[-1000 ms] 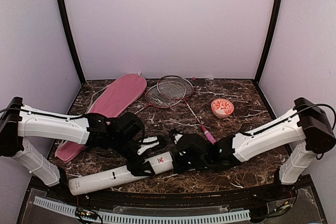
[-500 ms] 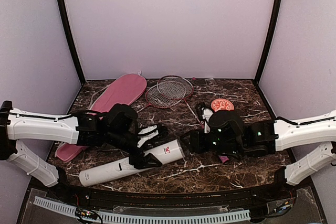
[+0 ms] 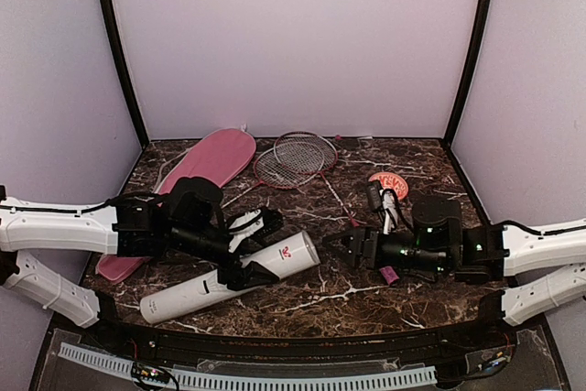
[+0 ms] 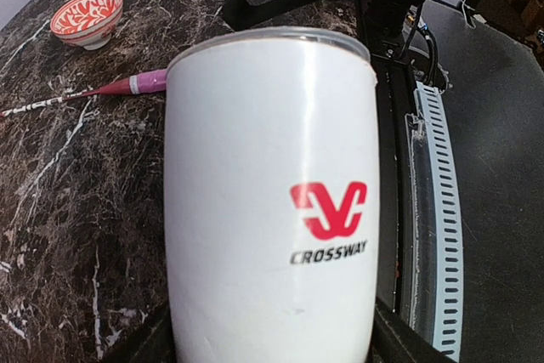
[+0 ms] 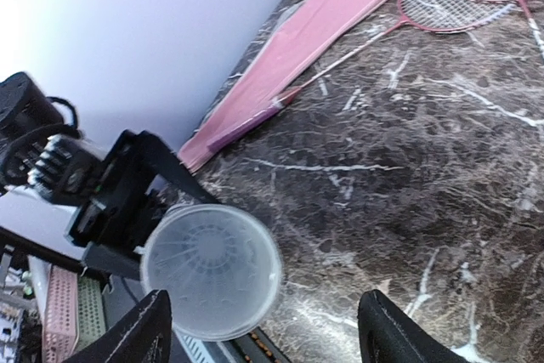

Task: Pack up the badminton gear
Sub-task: Press the tube cap onto the shuttle tube.

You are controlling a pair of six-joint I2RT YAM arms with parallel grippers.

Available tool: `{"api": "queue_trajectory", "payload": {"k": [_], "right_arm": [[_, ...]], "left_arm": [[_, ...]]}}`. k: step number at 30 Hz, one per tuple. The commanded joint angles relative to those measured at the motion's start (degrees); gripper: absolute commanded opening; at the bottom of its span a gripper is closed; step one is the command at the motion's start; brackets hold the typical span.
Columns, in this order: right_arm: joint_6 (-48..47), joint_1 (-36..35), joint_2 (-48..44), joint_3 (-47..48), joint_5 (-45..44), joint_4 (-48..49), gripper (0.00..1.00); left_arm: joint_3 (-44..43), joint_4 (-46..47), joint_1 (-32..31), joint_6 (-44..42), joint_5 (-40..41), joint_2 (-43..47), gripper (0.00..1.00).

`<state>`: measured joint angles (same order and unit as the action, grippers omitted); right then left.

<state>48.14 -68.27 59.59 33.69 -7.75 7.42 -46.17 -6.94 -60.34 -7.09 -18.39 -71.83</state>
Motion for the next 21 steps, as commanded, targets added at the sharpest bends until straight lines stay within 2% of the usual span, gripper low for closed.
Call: {"api": "queue_trajectory", "payload": {"k": [1,8,13,21], "right_arm": [[-0.69,0.18,-1.39,-0.07,10.05,11.8,0.77],[-3.77,-1.81,3.46,4.44,10.98,8.84,0.69],[-4.21,-2.95,6.39,5.83,11.81,8.9,0.68],[-2.37,-4.87,12.46,7.76,16.56,13.55,0.67]], "left_arm": [[0.17,2.26,-0.17,-0.55,-0.49,1.43,0.69],[-0.01,2.07,-0.22,-0.38,-1.03,1.6,0.69],[0.04,2.18,-0.22,-0.2,-0.66,1.83,0.69],[-0.55,2.05,-0.22,0.52,1.33,0.55,0.69]]}}
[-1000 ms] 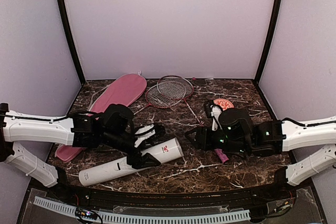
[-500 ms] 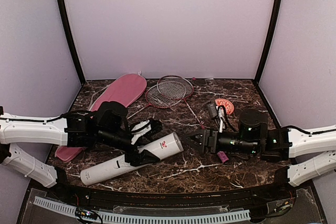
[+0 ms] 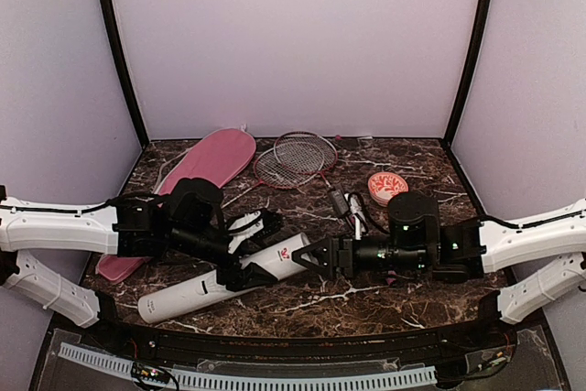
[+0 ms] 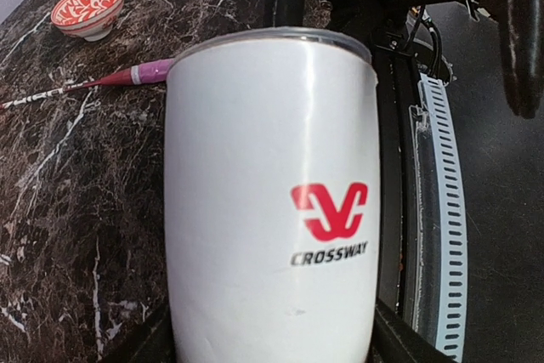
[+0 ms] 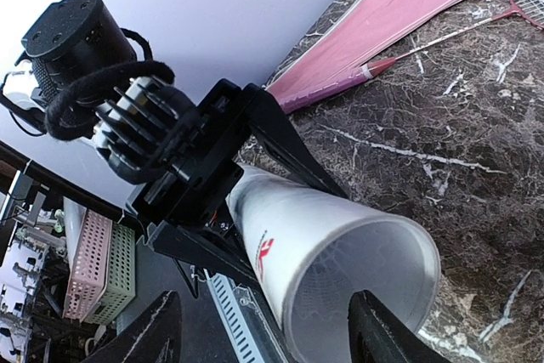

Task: Pack up the badminton gear
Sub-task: Press the tube cap onto the shuttle tube.

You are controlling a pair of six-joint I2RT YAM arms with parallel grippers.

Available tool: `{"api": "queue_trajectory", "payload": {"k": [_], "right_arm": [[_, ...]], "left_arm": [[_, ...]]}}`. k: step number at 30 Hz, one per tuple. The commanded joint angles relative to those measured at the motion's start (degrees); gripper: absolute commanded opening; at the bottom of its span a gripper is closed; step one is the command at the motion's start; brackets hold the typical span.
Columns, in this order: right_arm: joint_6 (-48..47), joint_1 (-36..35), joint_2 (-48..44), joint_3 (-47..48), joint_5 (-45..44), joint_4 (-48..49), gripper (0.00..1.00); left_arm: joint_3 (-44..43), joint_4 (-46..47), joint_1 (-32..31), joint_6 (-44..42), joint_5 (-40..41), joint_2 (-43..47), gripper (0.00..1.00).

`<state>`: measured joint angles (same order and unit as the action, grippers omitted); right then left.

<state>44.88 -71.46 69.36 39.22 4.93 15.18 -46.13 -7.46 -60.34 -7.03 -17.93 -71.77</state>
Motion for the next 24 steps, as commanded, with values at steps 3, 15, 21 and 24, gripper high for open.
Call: {"api": "queue_trajectory", "payload": {"k": [3,15,21,24], "right_arm": [[2.11,-2.74,5.58,3.03,5.08,8.42,0.66],[11.04,-3.86,11.04,3.54,1.81,9.35,0.63],[17.48,-3.86,13.75,1.32,-1.46,11.4,0.64],[19.27,-3.8,14.28,0.22,-4.8,8.72,0.64]], "left_arm": [[-0.66,2.82,-0.22,0.85,0.97,-0.3,0.69],[-0.25,5.36,-0.22,4.2,4.75,-1.0,0.68],[-0.21,5.84,-0.3,5.2,2.27,-4.96,0.68],[-1.51,3.13,-0.3,3.56,2.54,-8.83,0.68]]}}
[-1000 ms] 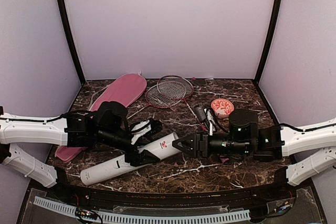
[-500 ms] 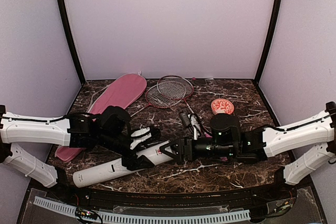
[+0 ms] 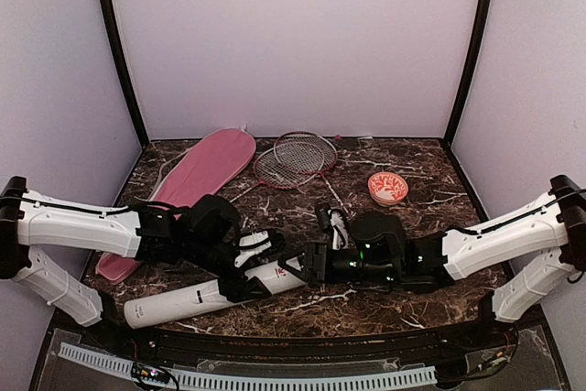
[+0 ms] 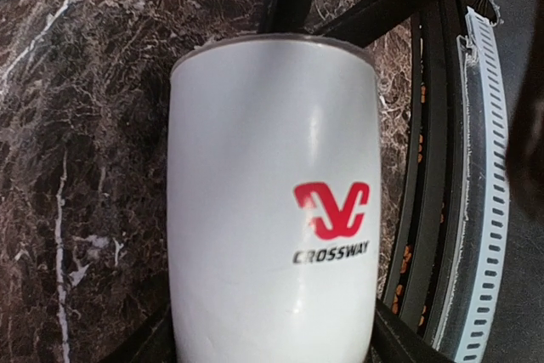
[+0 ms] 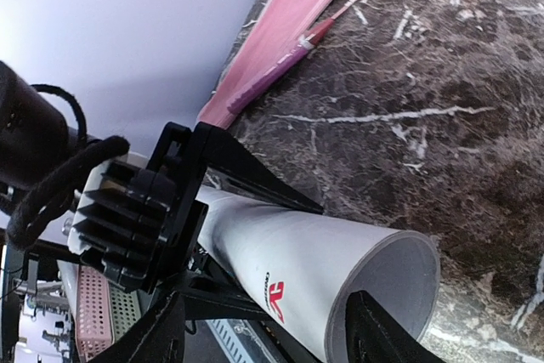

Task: Pack up the badminton gear
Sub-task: Press the tube cap onto the shuttle tube.

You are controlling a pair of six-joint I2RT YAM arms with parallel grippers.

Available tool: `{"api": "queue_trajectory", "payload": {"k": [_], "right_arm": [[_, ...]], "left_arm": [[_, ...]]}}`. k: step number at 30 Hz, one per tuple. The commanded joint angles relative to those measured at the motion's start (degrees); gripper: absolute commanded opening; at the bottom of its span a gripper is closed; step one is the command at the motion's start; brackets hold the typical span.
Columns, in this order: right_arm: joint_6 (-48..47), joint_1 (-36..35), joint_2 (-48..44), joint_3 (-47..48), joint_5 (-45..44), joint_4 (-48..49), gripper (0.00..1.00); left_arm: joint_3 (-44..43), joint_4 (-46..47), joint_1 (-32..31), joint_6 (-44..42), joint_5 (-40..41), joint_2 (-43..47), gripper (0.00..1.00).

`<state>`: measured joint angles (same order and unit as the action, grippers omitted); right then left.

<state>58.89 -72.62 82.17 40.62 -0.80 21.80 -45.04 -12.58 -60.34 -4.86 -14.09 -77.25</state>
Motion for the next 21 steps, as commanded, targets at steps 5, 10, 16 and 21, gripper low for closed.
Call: {"api": "queue_trajectory", "payload": {"k": [5,10,16,21], "right_arm": [[5.63,-2.44,2.59,-3.33,-1.54,1.51,0.65],[6.66,-2.44,4.4,-4.91,-1.85,2.86,0.65],[7.69,-2.38,4.73,-6.78,-2.53,3.55,0.66],[8.33,-2.35,4.67,-7.53,-2.83,3.07,0.66]], "left_arm": [[-4.75,5.33,-0.31,1.13,-1.73,-9.28,0.68],[-5.66,3.83,-0.39,1.0,-1.88,-12.38,0.7],[-5.29,1.37,-0.81,0.39,-0.57,-12.94,0.81],[-5.22,-1.29,-1.5,-0.18,1.17,-12.39,0.85]]}}
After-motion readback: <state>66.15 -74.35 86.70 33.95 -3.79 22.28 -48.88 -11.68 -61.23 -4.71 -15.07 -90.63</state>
